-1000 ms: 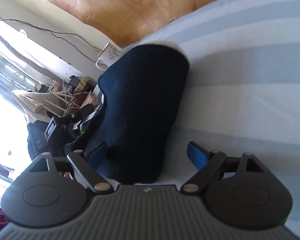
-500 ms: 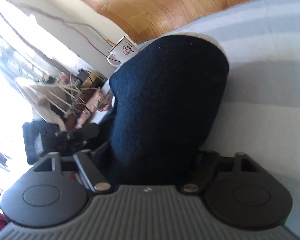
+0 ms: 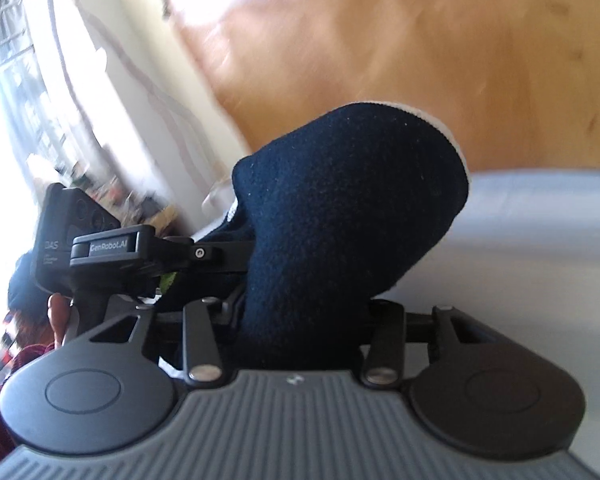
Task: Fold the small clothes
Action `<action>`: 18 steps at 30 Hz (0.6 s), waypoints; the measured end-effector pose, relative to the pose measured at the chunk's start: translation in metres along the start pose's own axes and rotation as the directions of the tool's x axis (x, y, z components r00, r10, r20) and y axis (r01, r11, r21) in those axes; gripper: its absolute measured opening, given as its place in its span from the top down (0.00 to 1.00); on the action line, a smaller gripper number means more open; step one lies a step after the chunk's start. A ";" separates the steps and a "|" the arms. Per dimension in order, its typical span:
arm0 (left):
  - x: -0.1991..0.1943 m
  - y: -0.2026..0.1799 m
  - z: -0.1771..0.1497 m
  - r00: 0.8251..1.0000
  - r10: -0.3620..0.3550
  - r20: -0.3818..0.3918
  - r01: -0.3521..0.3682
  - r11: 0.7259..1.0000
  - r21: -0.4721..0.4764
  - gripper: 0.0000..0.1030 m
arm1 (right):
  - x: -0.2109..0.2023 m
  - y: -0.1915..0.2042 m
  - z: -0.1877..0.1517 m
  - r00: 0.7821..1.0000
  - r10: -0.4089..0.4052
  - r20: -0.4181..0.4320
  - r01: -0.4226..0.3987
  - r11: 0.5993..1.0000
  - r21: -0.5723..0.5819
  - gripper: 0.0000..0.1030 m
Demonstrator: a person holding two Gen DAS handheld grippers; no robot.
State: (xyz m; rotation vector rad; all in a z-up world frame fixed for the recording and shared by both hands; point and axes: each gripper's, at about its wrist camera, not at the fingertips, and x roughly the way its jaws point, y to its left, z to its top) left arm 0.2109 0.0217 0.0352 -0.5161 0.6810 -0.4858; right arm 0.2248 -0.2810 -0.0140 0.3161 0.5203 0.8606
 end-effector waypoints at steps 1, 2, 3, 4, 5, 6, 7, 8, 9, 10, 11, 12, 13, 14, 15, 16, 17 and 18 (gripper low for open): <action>0.014 -0.005 0.012 1.000 -0.002 0.005 0.002 1.000 0.028 0.23 | 0.000 -0.011 0.008 1.000 -0.012 0.019 0.011 1.000 0.012 0.53; 0.026 -0.009 0.021 1.000 -0.002 0.008 0.002 0.998 0.055 0.23 | 0.001 -0.024 0.016 0.999 -0.021 0.035 0.020 0.999 0.030 0.53; 0.038 -0.012 0.029 1.000 -0.001 0.008 0.000 0.998 0.070 0.24 | 0.004 -0.038 0.022 0.999 -0.027 0.044 0.025 0.998 0.051 0.53; 0.051 -0.013 0.036 1.000 0.001 0.004 -0.001 0.997 0.075 0.24 | 0.007 -0.051 0.028 0.998 -0.031 0.048 0.028 0.997 0.074 0.53; 0.065 -0.012 0.042 1.000 0.004 -0.003 -0.004 0.997 0.075 0.24 | 0.011 -0.065 0.032 0.998 -0.035 0.048 0.030 0.995 0.096 0.53; 0.076 -0.011 0.047 1.000 0.009 -0.009 -0.008 0.997 0.077 0.24 | 0.016 -0.076 0.035 0.998 -0.039 0.046 0.033 0.993 0.115 0.53; 0.087 -0.009 0.050 1.000 0.016 -0.016 -0.015 0.997 0.079 0.24 | 0.022 -0.087 0.037 0.998 -0.044 0.043 0.038 0.990 0.133 0.53; 0.098 -0.005 0.052 0.999 0.026 -0.026 -0.024 0.997 0.076 0.24 | 0.028 -0.099 0.038 0.998 -0.050 0.036 0.044 0.987 0.151 0.53; 0.110 0.000 0.054 0.999 0.039 -0.038 -0.037 0.997 0.069 0.24 | 0.035 -0.109 0.038 0.998 -0.056 0.026 0.051 0.984 0.170 0.53; 0.121 0.005 0.055 0.997 0.058 -0.052 -0.055 0.997 0.060 0.24 | 0.043 -0.120 0.037 0.998 -0.064 0.012 0.060 0.979 0.194 0.53; 0.131 0.011 0.054 0.994 0.081 -0.067 -0.078 0.996 0.052 0.24 | 0.050 -0.131 0.035 0.997 -0.074 -0.005 0.073 0.973 0.219 0.53; 0.140 0.017 0.053 0.990 0.113 -0.083 -0.110 0.993 0.044 0.23 | 0.058 -0.142 0.032 0.996 -0.090 -0.021 0.093 0.965 0.246 0.51; 0.149 0.023 0.050 0.985 0.147 -0.092 -0.144 0.989 0.039 0.21 | 0.063 -0.151 0.028 0.995 -0.097 -0.015 0.097 0.956 0.276 0.46; 0.152 0.028 0.047 0.984 0.151 -0.090 -0.149 0.988 0.033 0.11 | 0.064 -0.160 0.025 0.997 -0.080 0.000 0.076 0.946 0.317 0.41; 0.152 0.031 0.043 0.987 0.142 -0.077 -0.141 0.990 0.020 0.09 | 0.064 -0.163 0.026 0.998 -0.068 -0.004 0.065 0.935 0.349 0.41; 0.150 0.032 0.041 0.989 0.130 -0.067 -0.129 0.992 0.018 0.08 | 0.063 -0.163 0.026 0.997 -0.071 -0.002 0.068 0.934 0.350 0.38; 0.148 0.031 0.039 0.989 0.136 -0.064 -0.135 0.991 0.023 0.07 | 0.062 -0.162 0.025 0.996 -0.086 -0.001 0.081 0.937 0.339 0.31; 0.144 0.028 0.038 0.987 0.150 -0.055 -0.148 0.988 0.032 0.07 | 0.061 -0.159 0.024 0.993 -0.116 0.001 0.109 0.935 0.337 0.27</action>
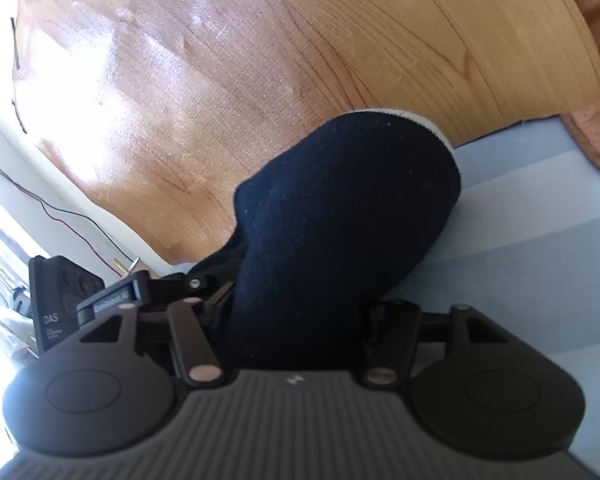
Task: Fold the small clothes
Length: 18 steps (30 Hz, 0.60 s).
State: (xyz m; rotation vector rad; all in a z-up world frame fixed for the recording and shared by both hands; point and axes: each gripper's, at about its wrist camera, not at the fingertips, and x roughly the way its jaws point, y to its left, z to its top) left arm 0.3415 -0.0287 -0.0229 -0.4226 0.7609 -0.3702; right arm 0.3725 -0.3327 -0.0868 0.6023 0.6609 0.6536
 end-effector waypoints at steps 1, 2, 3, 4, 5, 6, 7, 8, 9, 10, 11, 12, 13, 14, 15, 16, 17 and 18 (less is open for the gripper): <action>-0.005 -0.002 -0.002 1.000 0.009 0.011 -0.009 1.000 0.006 0.07 | -0.001 0.005 -0.002 1.000 -0.021 0.019 0.021 1.000 -0.003 0.23; -0.011 -0.004 -0.005 1.000 0.012 0.021 -0.012 1.000 0.004 0.07 | 0.001 0.010 -0.005 0.999 -0.030 0.032 0.030 1.000 -0.004 0.23; -0.018 -0.007 -0.008 1.000 0.005 0.028 -0.005 1.000 -0.002 0.07 | -0.003 0.011 -0.007 0.998 -0.041 0.041 0.041 0.999 0.001 0.23; -0.026 -0.008 -0.013 0.999 -0.003 0.033 0.004 1.000 -0.005 0.07 | -0.010 0.012 -0.011 0.997 -0.052 0.053 0.052 0.999 0.007 0.23; -0.034 -0.010 -0.018 0.999 -0.007 0.037 0.007 1.000 -0.006 0.07 | -0.017 0.014 -0.015 0.996 -0.061 0.067 0.061 0.998 0.012 0.23; -0.042 -0.013 -0.024 0.999 -0.009 0.042 0.009 1.000 -0.006 0.06 | -0.031 0.017 -0.021 0.995 -0.066 0.078 0.065 0.998 0.015 0.22; -0.052 -0.015 -0.033 0.999 -0.008 0.044 0.008 1.000 -0.005 0.05 | -0.040 0.019 -0.028 0.993 -0.074 0.090 0.073 0.997 0.020 0.21; -0.061 -0.014 -0.040 0.999 -0.004 0.043 0.005 1.000 -0.004 0.04 | -0.046 0.019 -0.034 0.991 -0.082 0.101 0.080 0.997 0.026 0.21; -0.069 -0.016 -0.049 0.999 0.005 0.042 -0.005 1.000 0.003 0.04 | -0.052 0.021 -0.043 0.990 -0.090 0.109 0.087 0.996 0.032 0.20; -0.076 -0.019 -0.056 0.999 0.016 0.043 -0.017 1.000 0.013 0.04 | -0.058 0.026 -0.050 0.988 -0.102 0.112 0.098 0.995 0.036 0.20; -0.082 -0.024 -0.064 0.999 0.027 0.044 -0.028 0.999 0.024 0.04 | -0.068 0.029 -0.061 0.986 -0.117 0.122 0.113 0.993 0.040 0.20; -0.089 -0.028 -0.073 0.998 0.035 0.043 -0.037 0.999 0.035 0.04 | -0.072 0.034 -0.069 0.983 -0.126 0.134 0.122 0.992 0.041 0.20; -0.097 -0.032 -0.082 0.998 0.043 0.041 -0.045 0.998 0.046 0.04 | -0.083 0.038 -0.081 0.981 -0.130 0.143 0.125 0.991 0.042 0.20; -0.103 -0.036 -0.090 0.998 0.051 0.044 -0.053 0.997 0.060 0.04 | -0.092 0.043 -0.092 0.980 -0.130 0.151 0.126 0.991 0.041 0.19; -0.110 -0.040 -0.098 0.997 0.061 0.051 -0.065 0.995 0.079 0.03 | -0.100 0.048 -0.104 0.978 -0.132 0.160 0.128 0.991 0.037 0.19; -0.116 -0.044 -0.106 0.995 0.082 0.064 -0.088 0.991 0.102 0.03 | -0.106 0.053 -0.114 0.975 -0.139 0.170 0.136 0.990 0.033 0.18; -0.121 -0.049 -0.114 0.990 0.112 0.086 -0.122 0.984 0.129 0.02 | -0.112 0.056 -0.126 0.972 -0.151 0.178 0.149 0.988 0.027 0.18; -0.127 -0.052 -0.121 0.985 0.136 0.108 -0.151 0.977 0.150 0.02 | -0.116 0.059 -0.136 0.970 -0.165 0.181 0.163 0.986 0.025 0.18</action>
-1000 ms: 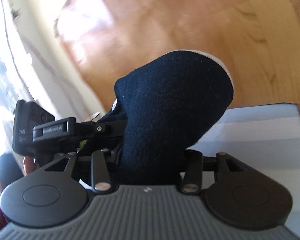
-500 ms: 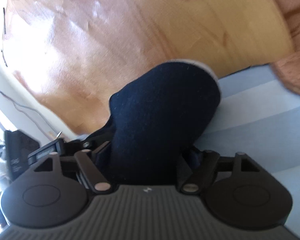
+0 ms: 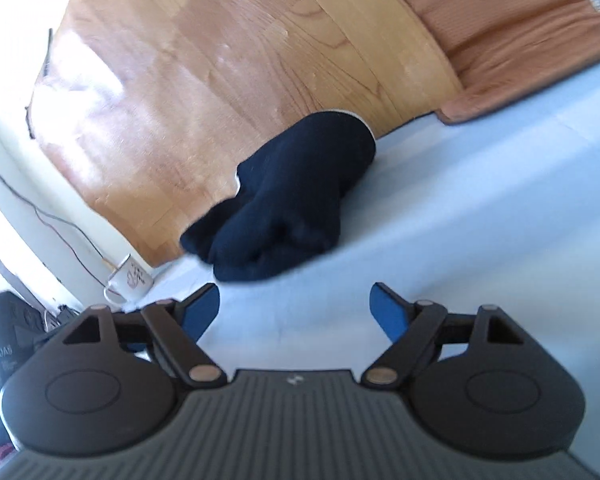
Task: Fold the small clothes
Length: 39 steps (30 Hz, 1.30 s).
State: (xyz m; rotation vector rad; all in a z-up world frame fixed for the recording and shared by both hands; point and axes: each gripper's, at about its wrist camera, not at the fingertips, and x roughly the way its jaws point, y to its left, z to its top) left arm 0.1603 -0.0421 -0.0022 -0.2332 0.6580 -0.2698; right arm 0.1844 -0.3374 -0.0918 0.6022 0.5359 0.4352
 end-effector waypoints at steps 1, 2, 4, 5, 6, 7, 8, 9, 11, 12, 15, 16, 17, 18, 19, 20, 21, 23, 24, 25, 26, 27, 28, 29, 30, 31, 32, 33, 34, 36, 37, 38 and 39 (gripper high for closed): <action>-0.006 -0.003 -0.006 0.999 0.027 0.018 -0.027 0.999 0.022 0.02 | -0.007 0.001 -0.009 1.000 -0.017 0.004 0.017 1.000 0.003 0.18; -0.010 -0.006 -0.009 0.998 0.045 0.034 -0.047 0.998 0.040 0.01 | -0.015 0.004 -0.015 1.000 -0.023 0.018 0.023 1.000 -0.002 0.18; -0.019 -0.010 -0.017 0.996 0.045 0.074 -0.051 0.995 0.086 0.00 | -0.025 0.011 -0.024 0.999 -0.033 0.031 0.034 0.999 -0.034 0.18; -0.021 -0.013 -0.020 0.994 0.057 0.092 -0.067 0.993 0.101 0.00 | -0.027 0.015 -0.027 0.998 -0.049 0.036 0.051 0.997 -0.054 0.18; -0.024 -0.015 -0.023 0.992 0.066 0.104 -0.077 0.991 0.112 0.00 | -0.028 0.018 -0.030 0.997 -0.061 0.047 0.065 0.995 -0.077 0.18; -0.026 -0.016 -0.025 0.991 0.073 0.116 -0.087 0.989 0.119 0.00 | -0.029 0.021 -0.032 0.996 -0.070 0.062 0.076 0.992 -0.100 0.18; -0.029 -0.015 -0.026 0.989 0.075 0.128 -0.091 0.988 0.123 0.00 | -0.030 0.024 -0.033 0.994 -0.079 0.076 0.088 0.988 -0.125 0.18; -0.032 -0.015 -0.028 0.986 0.079 0.148 -0.097 0.988 0.123 0.00 | -0.030 0.027 -0.035 0.993 -0.088 0.082 0.099 0.985 -0.142 0.18; -0.035 -0.014 -0.030 0.979 0.097 0.178 -0.119 0.987 0.112 0.00 | -0.030 0.029 -0.036 0.991 -0.101 0.091 0.114 0.981 -0.157 0.18; -0.034 -0.014 -0.030 0.978 0.103 0.180 -0.124 0.987 0.106 0.00 | -0.032 0.029 -0.038 0.991 -0.100 0.094 0.114 0.980 -0.164 0.18; -0.034 -0.013 -0.030 0.977 0.103 0.186 -0.123 0.987 0.100 0.00 | -0.031 0.028 -0.037 0.990 -0.097 0.102 0.113 0.979 -0.171 0.18; -0.034 -0.014 -0.030 0.975 0.107 0.193 -0.128 0.987 0.098 0.00 | -0.030 0.027 -0.036 0.990 -0.095 0.101 0.111 0.979 -0.171 0.18; -0.034 -0.015 -0.030 0.974 0.111 0.196 -0.132 0.986 0.100 0.00 | -0.030 0.026 -0.036 0.991 -0.093 0.097 0.108 0.980 -0.168 0.18; -0.034 -0.015 -0.030 0.975 0.112 0.191 -0.133 0.986 0.104 0.00 | -0.030 0.025 -0.035 0.991 -0.092 0.094 0.106 0.981 -0.164 0.18; -0.033 -0.016 -0.030 0.977 0.113 0.182 -0.134 0.985 0.109 0.00 | -0.029 0.025 -0.034 0.992 -0.088 0.093 0.102 0.982 -0.161 0.17; -0.032 -0.017 -0.030 0.978 0.113 0.176 -0.135 0.984 0.114 0.00 | -0.029 0.024 -0.034 0.993 -0.081 0.091 0.095 0.982 -0.161 0.16; -0.031 -0.017 -0.030 0.978 0.117 0.171 -0.139 0.983 0.121 0.00 | -0.030 0.025 -0.035 0.993 -0.072 0.089 0.086 0.982 -0.165 0.15; -0.031 -0.018 -0.030 0.979 0.123 0.164 -0.145 0.981 0.128 0.00 | -0.030 0.026 -0.036 0.995 -0.057 0.085 0.071 0.982 -0.177 0.12; -0.031 -0.018 -0.030 0.979 0.124 0.160 -0.146 0.981 0.130 0.00 | -0.030 0.027 -0.036 0.995 -0.054 0.082 0.068 0.981 -0.181 0.11; -0.030 -0.018 -0.030 0.979 0.127 0.158 -0.148 0.980 0.133 0.00 | -0.030 0.027 -0.036 0.995 -0.054 0.080 0.067 0.981 -0.182 0.11; -0.030 -0.018 -0.030 0.979 0.130 0.156 -0.151 0.979 0.134 0.00 | -0.030 0.028 -0.036 0.995 -0.056 0.078 0.070 0.981 -0.181 0.11; -0.030 -0.018 -0.030 0.979 0.134 0.154 -0.155 0.979 0.134 0.00 | -0.029 0.028 -0.036 0.995 -0.060 0.076 0.073 0.981 -0.179 0.11; -0.030 -0.018 -0.030 0.979 0.137 0.152 -0.158 0.978 0.134 0.00 | -0.029 0.028 -0.036 0.995 -0.064 0.075 0.076 0.981 -0.178 0.11; -0.029 -0.018 -0.030 0.978 0.142 0.151 -0.162 0.978 0.132 0.00 | -0.029 0.028 -0.036 0.995 -0.066 0.076 0.079 0.981 -0.178 0.10; -0.029 -0.018 -0.030 0.978 0.145 0.152 -0.165 0.978 0.130 0.00 | -0.030 0.029 -0.037 0.995 -0.068 0.076 0.081 0.980 -0.181 0.10; -0.029 -0.018 -0.030 0.977 0.148 0.152 -0.169 0.977 0.129 0.00 | -0.030 0.029 -0.037 0.995 -0.068 0.077 0.081 0.980 -0.184 0.09; -0.029 -0.018 -0.030 0.976 0.153 0.152 -0.173 0.977 0.128 0.00 | -0.030 0.030 -0.037 0.995 -0.067 0.078 0.081 0.979 -0.186 0.08; -0.029 -0.018 -0.030 0.976 0.156 0.151 -0.176 0.976 0.128 0.00 | -0.030 0.030 -0.037 0.995 -0.066 0.078 0.080 0.979 -0.187 0.08; -0.029 -0.018 -0.030 0.977 0.154 0.148 -0.173 0.976 0.129 0.00 | -0.030 0.029 -0.037 0.995 -0.067 0.077 0.080 0.979 -0.185 0.08; -0.028 -0.017 -0.029 0.979 0.146 0.141 -0.165 0.978 0.131 0.00 | -0.030 0.028 -0.036 0.995 -0.069 0.074 0.082 0.980 -0.181 0.08; -0.028 -0.017 -0.029 0.979 0.146 0.140 -0.164 0.978 0.132 0.00 | -0.030 0.028 -0.036 0.995 -0.069 0.074 0.081 0.980 -0.180 0.08; -0.028 -0.018 -0.029 0.979 0.150 0.141 -0.169 0.976 0.136 0.00 | -0.030 0.028 -0.036 0.995 -0.068 0.074 0.081 0.980 -0.180 0.08; -0.028 -0.019 -0.030 0.978 0.152 0.146 -0.172 0.975 0.140 0.00 | -0.030 0.028 -0.036 0.995 -0.069 0.074 0.082 0.980 -0.180 0.08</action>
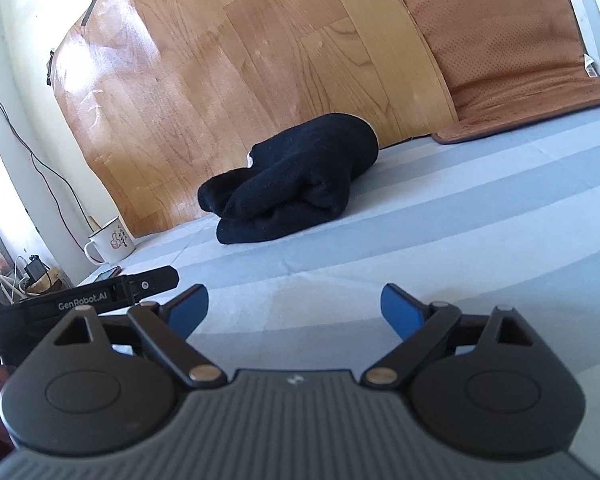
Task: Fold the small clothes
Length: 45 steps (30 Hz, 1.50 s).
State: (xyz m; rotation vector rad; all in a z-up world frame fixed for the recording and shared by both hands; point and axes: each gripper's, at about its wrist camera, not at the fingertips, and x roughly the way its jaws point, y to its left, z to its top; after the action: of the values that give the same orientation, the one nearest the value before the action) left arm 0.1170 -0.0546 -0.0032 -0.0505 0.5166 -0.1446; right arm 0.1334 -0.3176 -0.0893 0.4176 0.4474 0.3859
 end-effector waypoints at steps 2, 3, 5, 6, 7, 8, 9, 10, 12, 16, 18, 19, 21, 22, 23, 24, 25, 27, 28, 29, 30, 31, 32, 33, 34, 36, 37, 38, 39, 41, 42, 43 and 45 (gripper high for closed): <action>-0.001 0.000 -0.001 1.000 -0.021 0.012 0.021 1.000 0.004 0.00 | 0.000 0.000 0.000 1.000 0.000 -0.001 0.000 1.000 0.001 0.08; -0.003 0.001 -0.001 0.999 -0.037 0.019 0.037 0.999 0.003 0.00 | 0.000 0.000 0.000 1.000 0.000 -0.001 0.000 1.000 0.001 0.08; -0.004 0.001 -0.001 0.999 -0.047 0.028 0.047 0.999 -0.003 0.00 | 0.000 0.000 0.000 1.000 -0.001 -0.001 0.001 1.000 0.002 0.08; -0.004 0.001 -0.001 0.999 -0.040 0.027 0.040 0.999 -0.005 0.00 | 0.000 0.000 -0.001 1.000 -0.001 -0.001 0.001 1.000 0.002 0.08; -0.003 0.001 -0.001 0.999 -0.032 0.028 0.032 0.999 -0.009 0.00 | 0.000 0.000 -0.001 1.000 0.000 -0.001 0.000 1.000 0.002 0.08; -0.003 0.001 -0.001 0.999 -0.028 0.029 0.028 1.000 -0.012 0.00 | 0.000 0.000 -0.001 1.000 0.001 -0.001 -0.001 1.000 0.002 0.08; -0.004 0.002 0.000 0.999 -0.024 0.030 0.024 1.000 -0.016 0.00 | 0.000 0.000 -0.001 1.000 0.002 -0.002 -0.002 1.000 0.002 0.08; -0.004 0.002 0.000 0.999 -0.015 0.032 0.016 1.000 -0.019 0.00 | -0.001 0.000 -0.001 1.000 0.003 -0.002 -0.003 1.000 0.002 0.08; -0.003 0.001 0.000 0.999 0.013 0.035 -0.012 1.000 -0.019 0.00 | -0.001 0.000 -0.001 1.000 0.005 -0.003 -0.005 1.000 0.003 0.08; -0.005 -0.002 0.000 0.998 0.043 0.044 -0.043 0.999 0.003 0.00 | 0.000 -0.001 -0.001 1.000 0.013 -0.008 -0.013 1.000 0.001 0.06; -0.006 -0.005 0.000 0.997 0.057 0.055 -0.058 0.998 0.024 0.00 | 0.000 -0.001 -0.001 1.000 0.016 -0.012 -0.016 1.000 0.000 0.06; -0.007 -0.007 0.000 0.996 0.068 0.060 -0.070 0.997 0.038 0.00 | 0.000 -0.001 -0.001 1.000 0.018 -0.013 -0.018 1.000 0.000 0.05; -0.008 -0.009 -0.001 0.993 0.093 0.072 -0.097 0.993 0.060 0.00 | 0.000 -0.001 -0.001 1.000 0.018 -0.016 -0.018 1.000 0.000 0.05; -0.009 -0.010 -0.001 0.992 0.101 0.076 -0.107 0.992 0.068 0.00 | 0.000 -0.001 -0.001 1.000 0.018 -0.016 -0.018 1.000 0.002 0.05; -0.009 -0.011 -0.001 0.991 0.107 0.078 -0.113 0.991 0.074 0.00 | 0.000 -0.002 -0.001 1.000 0.019 -0.017 -0.019 1.000 0.003 0.05; -0.009 -0.011 -0.001 0.991 0.110 0.078 -0.116 0.990 0.077 0.00 | 0.000 -0.002 -0.001 1.000 0.020 -0.016 -0.020 1.000 0.004 0.05; -0.009 -0.010 0.000 0.991 0.114 0.076 -0.120 0.990 0.078 0.00 | 0.001 -0.002 -0.001 1.000 0.022 -0.017 -0.021 1.000 0.005 0.05; -0.008 -0.009 0.000 0.990 0.122 0.072 -0.128 0.989 0.076 0.00 | 0.001 -0.003 -0.001 1.000 0.021 -0.019 -0.020 1.000 0.008 0.05; -0.008 -0.008 0.001 0.990 0.125 0.069 -0.130 0.989 0.073 0.00 | 0.001 -0.003 0.000 1.000 0.021 -0.021 -0.020 1.000 0.009 0.05; -0.007 -0.007 0.001 0.989 0.128 0.068 -0.133 0.989 0.070 0.00 | 0.001 -0.003 0.000 1.000 0.020 -0.022 -0.020 1.000 0.010 0.05; -0.007 -0.006 0.001 0.989 0.131 0.068 -0.135 0.989 0.067 0.00 | 0.001 -0.003 0.000 1.000 0.019 -0.023 -0.019 1.000 0.010 0.05; -0.007 -0.005 0.002 0.989 0.132 0.067 -0.136 0.988 0.066 0.00 | 0.002 -0.003 0.000 1.000 0.018 -0.025 -0.018 1.000 0.010 0.05; -0.007 -0.004 0.002 0.989 0.132 0.067 -0.137 0.988 0.066 0.00 | 0.002 -0.002 -0.001 0.999 0.017 -0.027 -0.017 1.000 0.010 0.05; -0.007 -0.004 0.002 0.989 0.132 0.067 -0.137 0.988 0.068 0.00 | 0.001 -0.003 -0.001 0.999 0.017 -0.028 -0.017 1.000 0.010 0.05; -0.007 -0.005 0.002 0.989 0.131 0.066 -0.135 0.988 0.071 0.00 | 0.002 -0.003 0.000 0.999 0.016 -0.029 -0.016 1.000 0.011 0.05; -0.007 -0.006 0.001 0.990 0.128 0.065 -0.133 0.988 0.081 0.00 | 0.001 -0.004 0.000 0.999 0.016 -0.031 -0.015 1.000 0.011 0.05; -0.008 -0.006 0.001 0.990 0.126 0.065 -0.132 0.988 0.085 0.00 | 0.002 -0.004 0.000 0.999 0.015 -0.032 -0.015 1.000 0.012 0.05; -0.007 -0.007 0.001 0.990 0.124 0.064 -0.130 0.987 0.090 0.00 | 0.002 -0.004 0.000 0.999 0.015 -0.033 -0.014 1.000 0.012 0.05; -0.007 -0.007 0.001 0.990 0.123 0.062 -0.128 0.987 0.094 0.00 | 0.002 -0.004 0.000 0.999 0.014 -0.034 -0.014 1.000 0.013 0.05; -0.007 -0.008 0.001 0.991 0.120 0.058 -0.125 0.987 0.099 0.00 | 0.002 -0.003 0.000 0.999 0.013 -0.036 -0.013 1.000 0.014 0.05; -0.007 -0.008 0.001 0.991 0.119 0.057 -0.124 0.987 0.100 0.00 | 0.002 -0.003 0.000 0.999 0.013 -0.036 -0.013 1.000 0.014 0.05; -0.007 -0.008 0.001 0.991 0.119 0.057 -0.124 0.987 0.100 0.00 | 0.002 -0.003 0.000 0.999 0.013 -0.036 -0.013 1.000 0.014 0.05; -0.007 -0.008 0.001 0.991 0.118 0.056 -0.123 0.987 0.101 0.00 | 0.002 -0.003 0.000 0.999 0.013 -0.035 -0.013 1.000 0.013 0.05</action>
State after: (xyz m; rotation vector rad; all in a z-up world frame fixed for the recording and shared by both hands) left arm 0.1102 -0.0613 0.0020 0.0785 0.4601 -0.0514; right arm 0.1359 -0.3196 -0.0914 0.4271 0.4817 0.4036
